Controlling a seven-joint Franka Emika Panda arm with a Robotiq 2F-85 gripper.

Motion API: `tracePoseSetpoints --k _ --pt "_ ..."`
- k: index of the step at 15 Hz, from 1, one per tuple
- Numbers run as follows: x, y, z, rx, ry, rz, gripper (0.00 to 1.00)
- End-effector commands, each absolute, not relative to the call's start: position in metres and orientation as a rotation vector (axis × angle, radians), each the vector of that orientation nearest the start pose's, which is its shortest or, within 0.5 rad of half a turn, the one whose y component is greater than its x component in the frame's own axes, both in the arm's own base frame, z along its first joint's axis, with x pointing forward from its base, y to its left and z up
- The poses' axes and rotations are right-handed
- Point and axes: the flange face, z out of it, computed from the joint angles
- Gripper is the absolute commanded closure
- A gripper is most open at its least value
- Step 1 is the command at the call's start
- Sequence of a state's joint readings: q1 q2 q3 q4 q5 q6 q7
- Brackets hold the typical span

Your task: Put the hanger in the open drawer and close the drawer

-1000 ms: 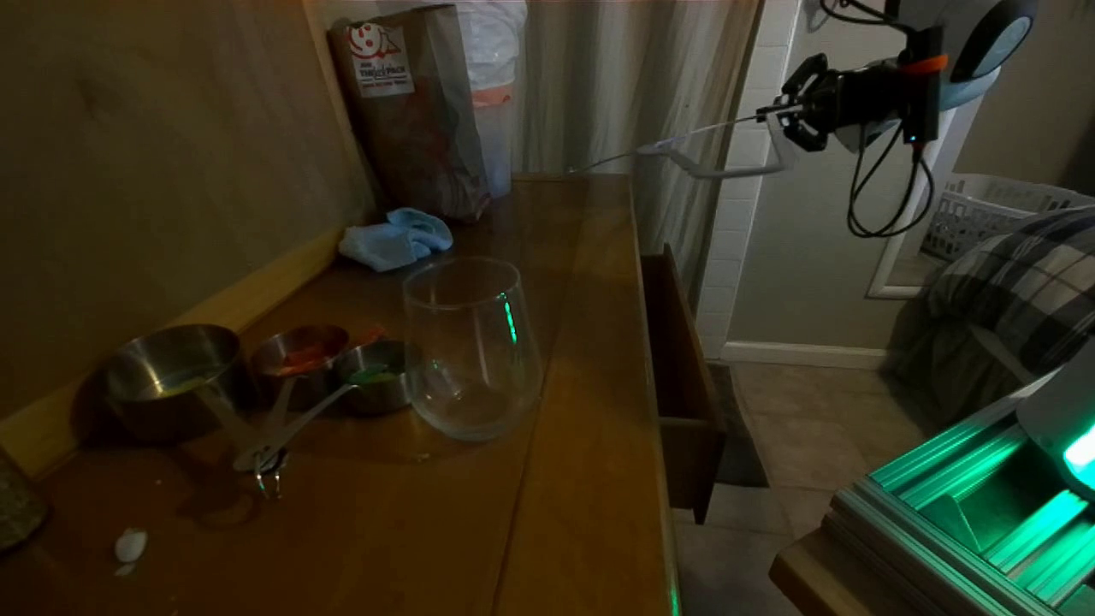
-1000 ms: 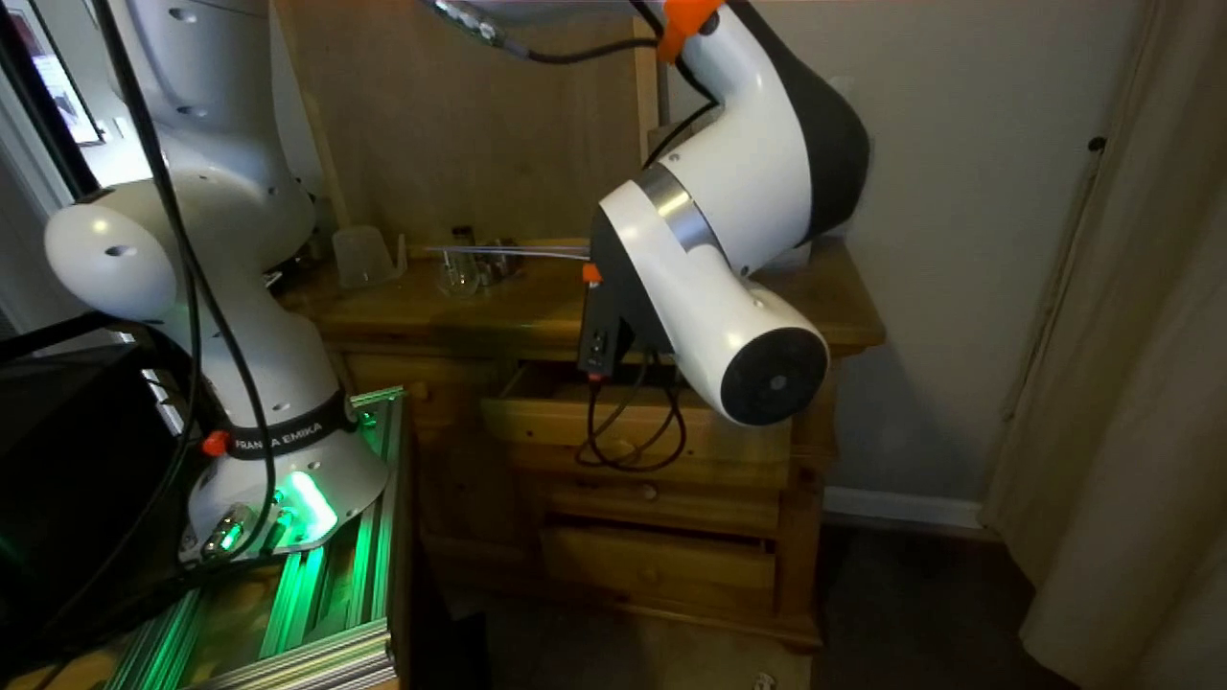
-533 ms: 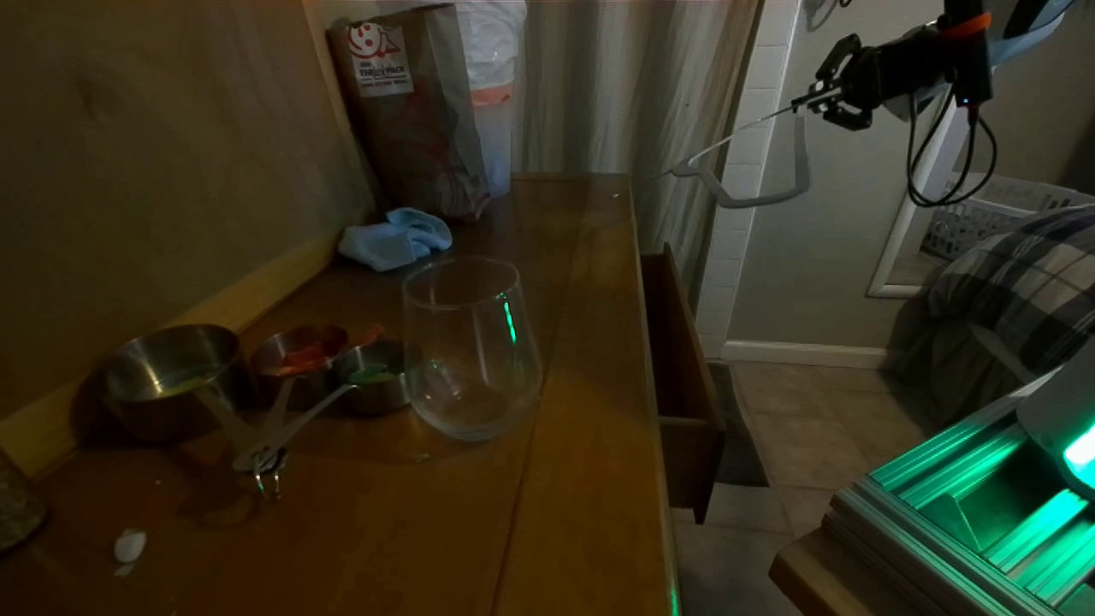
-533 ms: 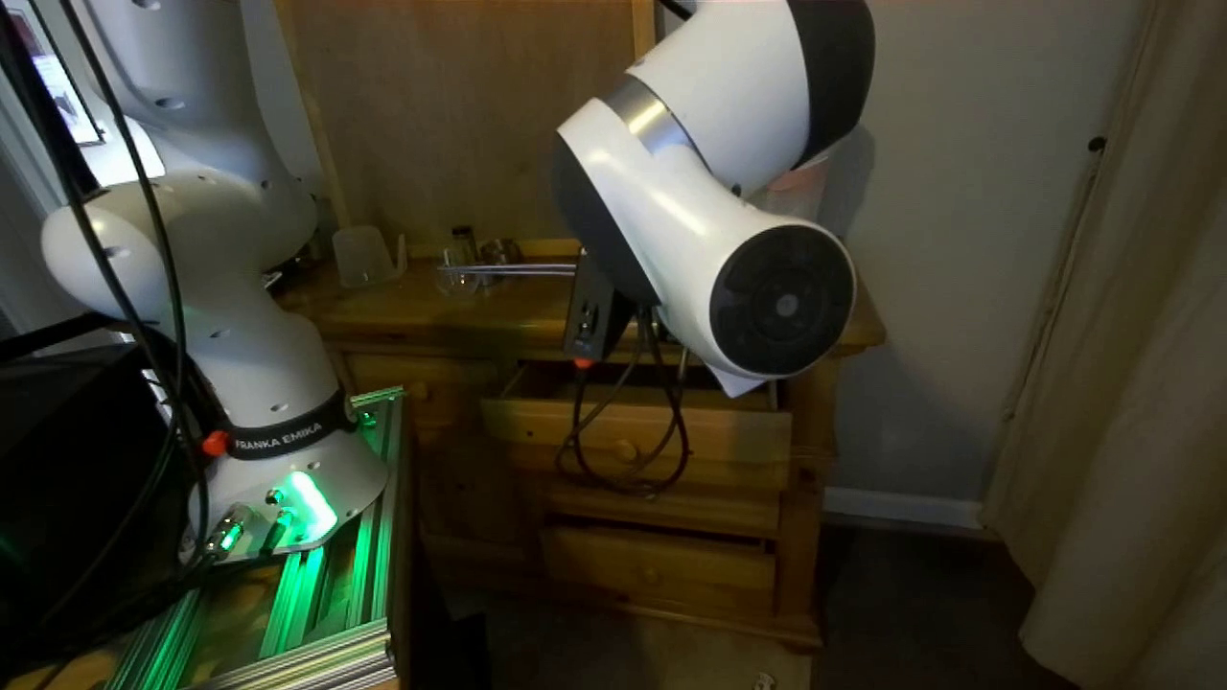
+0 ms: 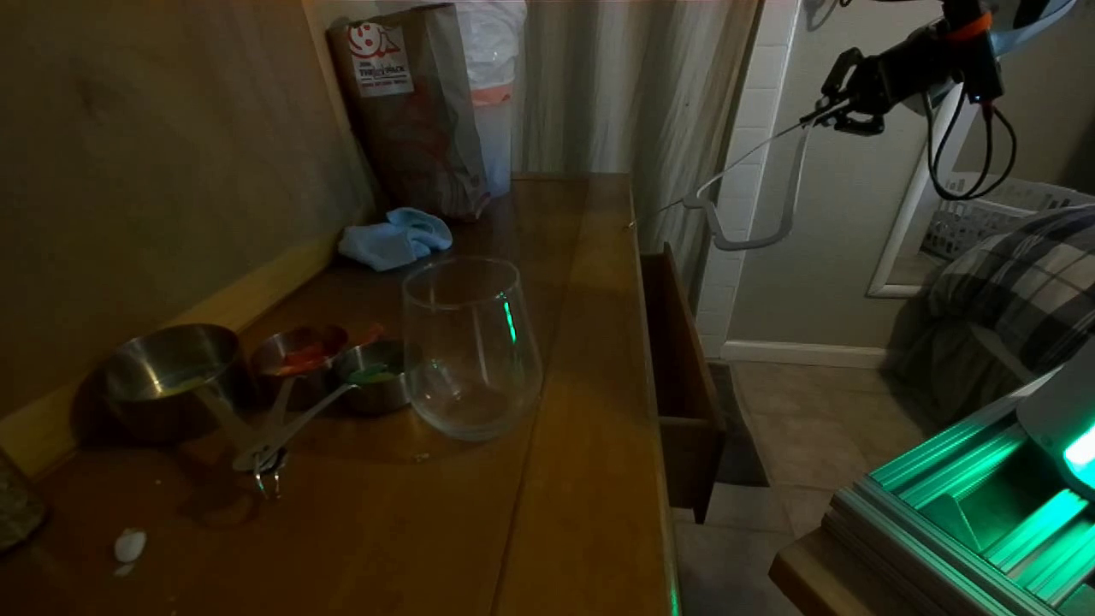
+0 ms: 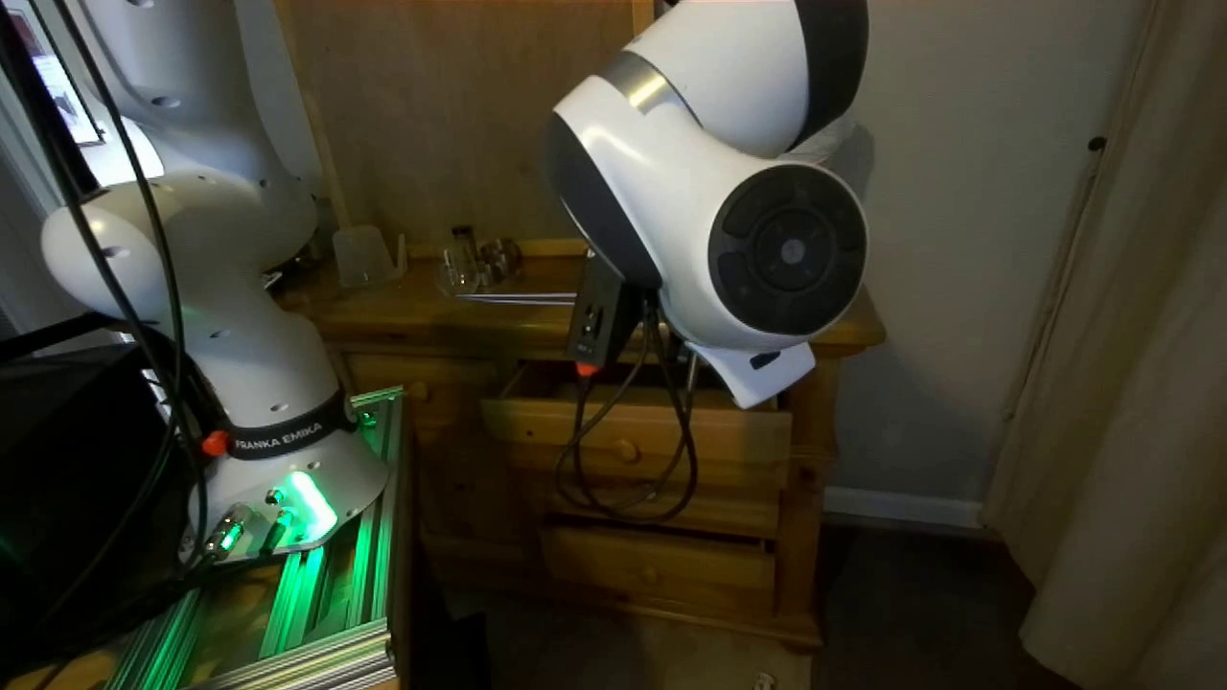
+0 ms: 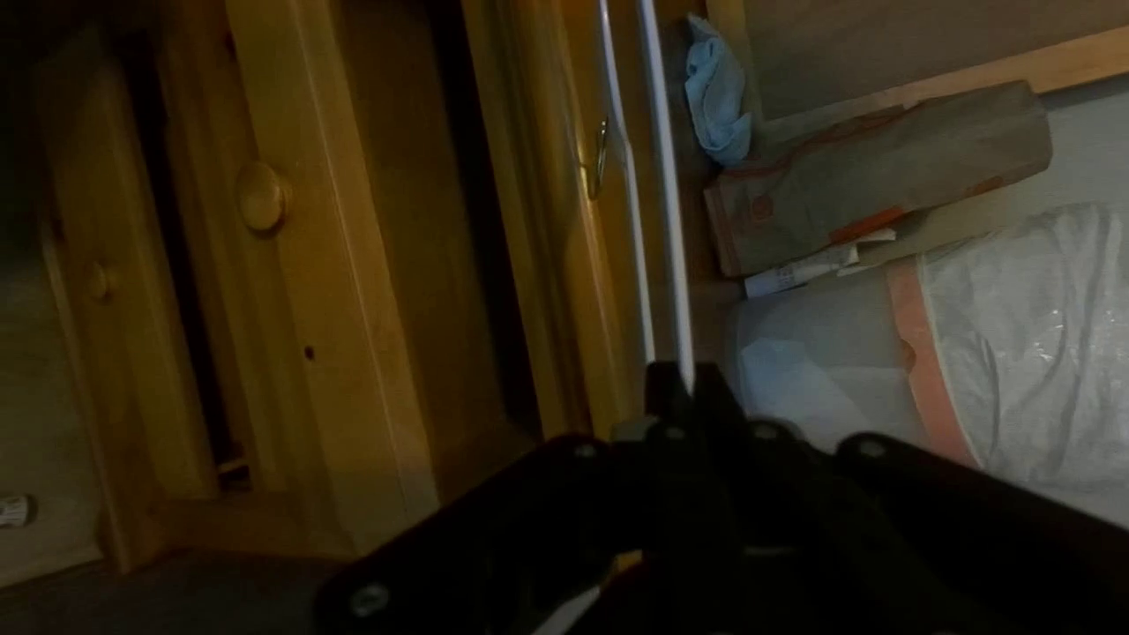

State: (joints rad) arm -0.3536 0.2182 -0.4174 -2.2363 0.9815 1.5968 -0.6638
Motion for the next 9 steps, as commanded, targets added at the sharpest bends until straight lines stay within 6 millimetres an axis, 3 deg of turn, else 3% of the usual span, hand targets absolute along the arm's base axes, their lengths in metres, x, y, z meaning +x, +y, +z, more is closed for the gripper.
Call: tracePoseSetpoints --k 1,5,9 --pt "0.390 -0.272 0.293 -1.978 0.630 0.037 0.99" --pt "0.381 -0.279 0.311 -1.979 0.613 0.003 0.99" --pt "0.377 -0.283 0.317 -2.003 0.618 -0.014 0.99"
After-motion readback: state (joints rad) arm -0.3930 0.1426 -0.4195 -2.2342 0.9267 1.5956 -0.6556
